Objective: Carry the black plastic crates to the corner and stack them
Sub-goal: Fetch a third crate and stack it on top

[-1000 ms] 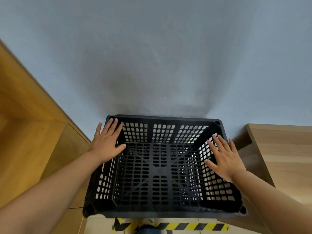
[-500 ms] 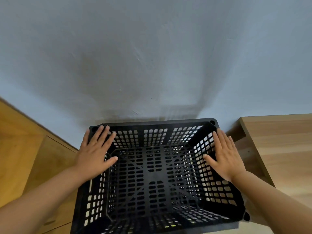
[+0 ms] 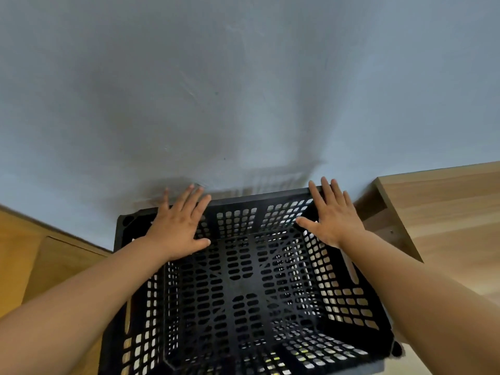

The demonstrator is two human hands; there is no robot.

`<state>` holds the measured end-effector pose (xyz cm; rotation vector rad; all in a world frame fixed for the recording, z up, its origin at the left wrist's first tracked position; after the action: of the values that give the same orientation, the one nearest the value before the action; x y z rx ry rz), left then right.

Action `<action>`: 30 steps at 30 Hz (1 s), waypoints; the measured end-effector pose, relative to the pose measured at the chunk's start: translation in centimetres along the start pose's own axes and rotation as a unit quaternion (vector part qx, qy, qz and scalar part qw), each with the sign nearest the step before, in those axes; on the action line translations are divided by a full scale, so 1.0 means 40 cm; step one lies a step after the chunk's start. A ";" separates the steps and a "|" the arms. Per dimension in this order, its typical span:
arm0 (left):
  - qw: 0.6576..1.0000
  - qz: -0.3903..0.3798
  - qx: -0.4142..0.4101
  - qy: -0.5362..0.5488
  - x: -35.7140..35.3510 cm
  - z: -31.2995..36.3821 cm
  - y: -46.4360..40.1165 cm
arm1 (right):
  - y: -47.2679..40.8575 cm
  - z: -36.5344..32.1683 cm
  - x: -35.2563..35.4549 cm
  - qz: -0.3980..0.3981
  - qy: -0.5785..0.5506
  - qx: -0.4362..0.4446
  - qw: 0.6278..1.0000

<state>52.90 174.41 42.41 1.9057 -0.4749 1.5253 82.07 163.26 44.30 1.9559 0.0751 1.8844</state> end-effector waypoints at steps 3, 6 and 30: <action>1.000 0.020 -0.008 -0.004 -0.002 -0.003 0.005 | 0.003 0.001 -0.004 -0.002 -0.015 0.001 1.000; 1.000 0.010 -0.008 -0.018 0.007 0.019 0.010 | 0.002 0.008 -0.006 -0.020 -0.043 0.005 0.999; 0.991 0.063 0.027 0.117 0.174 0.601 -0.132 | 0.587 0.268 -0.160 0.117 -0.231 -0.139 0.956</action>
<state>75.53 162.78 44.89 1.7345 -0.4603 1.8342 86.09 137.03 46.19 2.2130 -0.5489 1.4171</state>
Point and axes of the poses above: each hand's wrist, its own y-axis away from the middle knuckle, its own x-axis out of the back of the hand, z = x × y, the point moved 7 cm from there along -y, towards the middle knuckle, and after that the axes turned 3 degrees about x, right-handed, at the moved point
